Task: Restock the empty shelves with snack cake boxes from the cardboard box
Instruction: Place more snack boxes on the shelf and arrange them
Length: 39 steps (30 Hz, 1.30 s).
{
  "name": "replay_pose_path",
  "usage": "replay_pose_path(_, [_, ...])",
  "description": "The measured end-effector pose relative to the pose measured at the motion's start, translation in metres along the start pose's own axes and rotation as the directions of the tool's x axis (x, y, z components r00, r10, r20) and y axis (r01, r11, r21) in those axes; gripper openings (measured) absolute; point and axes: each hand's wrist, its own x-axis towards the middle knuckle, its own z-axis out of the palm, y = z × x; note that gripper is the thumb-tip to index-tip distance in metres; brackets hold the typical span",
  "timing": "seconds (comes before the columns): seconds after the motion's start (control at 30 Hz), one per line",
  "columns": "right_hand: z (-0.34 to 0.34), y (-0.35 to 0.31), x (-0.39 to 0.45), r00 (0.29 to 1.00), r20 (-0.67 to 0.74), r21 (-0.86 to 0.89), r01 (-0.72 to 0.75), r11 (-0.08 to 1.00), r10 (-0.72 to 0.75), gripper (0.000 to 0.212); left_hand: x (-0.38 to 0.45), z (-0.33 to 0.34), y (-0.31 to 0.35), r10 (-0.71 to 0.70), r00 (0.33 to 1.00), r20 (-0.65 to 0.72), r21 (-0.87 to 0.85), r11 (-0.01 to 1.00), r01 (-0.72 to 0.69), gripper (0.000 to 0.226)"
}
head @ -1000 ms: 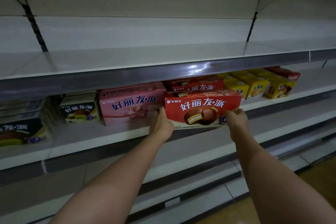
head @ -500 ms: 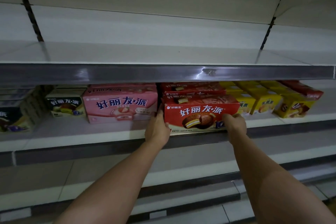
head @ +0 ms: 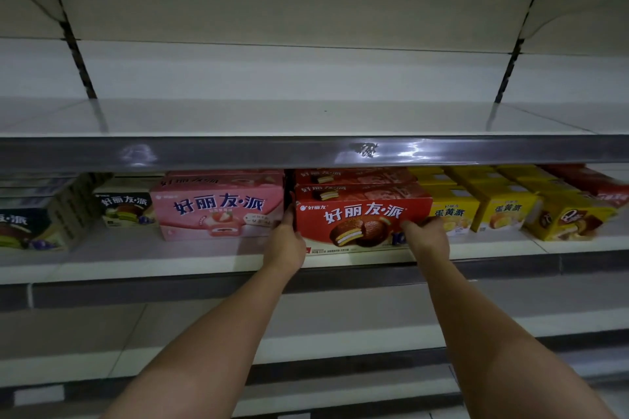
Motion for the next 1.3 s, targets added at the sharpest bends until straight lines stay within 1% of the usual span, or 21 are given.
replay_pose_path(0.1, [0.002, 0.0, 0.001, 1.0, 0.017, 0.041, 0.012, 0.999, -0.013, 0.06, 0.007, 0.003, -0.001, -0.018, 1.0, -0.022, 0.008, 1.0, 0.018, 0.056])
replay_pose_path(0.17, [0.002, 0.002, 0.002, 0.999, 0.02, 0.048, 0.03, 0.998, -0.031, 0.064, 0.01, 0.006, -0.003, -0.027, 0.999, -0.041, 0.012, 1.0, 0.027, 0.056])
replay_pose_path(0.33, [0.002, 0.002, 0.008, 0.999, 0.03, 0.018, 0.038, 0.999, -0.038, 0.063, 0.013, 0.011, -0.004, -0.055, 0.997, -0.063, -0.052, 0.997, 0.052, 0.053])
replay_pose_path(0.5, [0.002, 0.002, 0.01, 0.999, 0.04, 0.024, 0.035, 0.999, -0.036, 0.063, 0.013, 0.011, -0.004, -0.069, 0.996, -0.048, -0.074, 0.995, 0.066, 0.054])
replay_pose_path(0.57, [0.004, 0.003, 0.009, 0.999, 0.025, 0.033, 0.03, 0.999, -0.031, 0.063, 0.013, 0.009, -0.003, -0.087, 0.996, -0.018, -0.091, 0.992, 0.085, 0.052])
replay_pose_path(0.7, [0.008, 0.001, 0.008, 1.0, -0.009, 0.041, 0.003, 0.999, -0.003, 0.062, 0.011, 0.0, 0.002, -0.1, 0.987, 0.124, -0.284, 0.95, 0.132, 0.047])
replay_pose_path(0.77, [0.011, 0.0, 0.007, 0.999, -0.036, 0.041, -0.012, 0.999, 0.014, 0.062, 0.012, -0.005, 0.002, -0.093, 0.982, 0.163, -0.311, 0.94, 0.14, 0.048])
replay_pose_path(0.93, [0.015, 0.0, -0.002, 0.996, -0.087, 0.052, -0.007, 0.999, 0.012, 0.061, 0.014, -0.006, -0.003, -0.106, 0.978, 0.177, -0.293, 0.943, 0.155, 0.046])
replay_pose_path(1.03, [0.015, -0.003, -0.009, 0.996, -0.087, 0.072, 0.023, 0.997, -0.017, 0.06, 0.017, -0.007, -0.007, -0.077, 0.979, 0.19, -0.273, 0.953, 0.128, 0.045])
replay_pose_path(1.1, [0.017, -0.007, -0.017, 0.995, -0.099, 0.075, 0.03, 0.997, -0.023, 0.059, 0.02, -0.009, -0.013, -0.049, 0.973, 0.226, -0.249, 0.963, 0.106, 0.045])
replay_pose_path(1.23, [0.023, -0.017, -0.042, 0.989, -0.137, 0.032, 0.061, 0.998, -0.056, 0.05, 0.028, -0.018, -0.028, 0.008, 0.961, 0.275, -0.203, 0.978, 0.05, 0.045])
replay_pose_path(1.3, [0.029, -0.018, -0.058, 0.987, -0.138, 0.021, 0.082, 0.996, -0.079, 0.051, 0.028, -0.025, -0.032, 0.026, 0.961, 0.277, -0.177, 0.984, 0.024, 0.044])
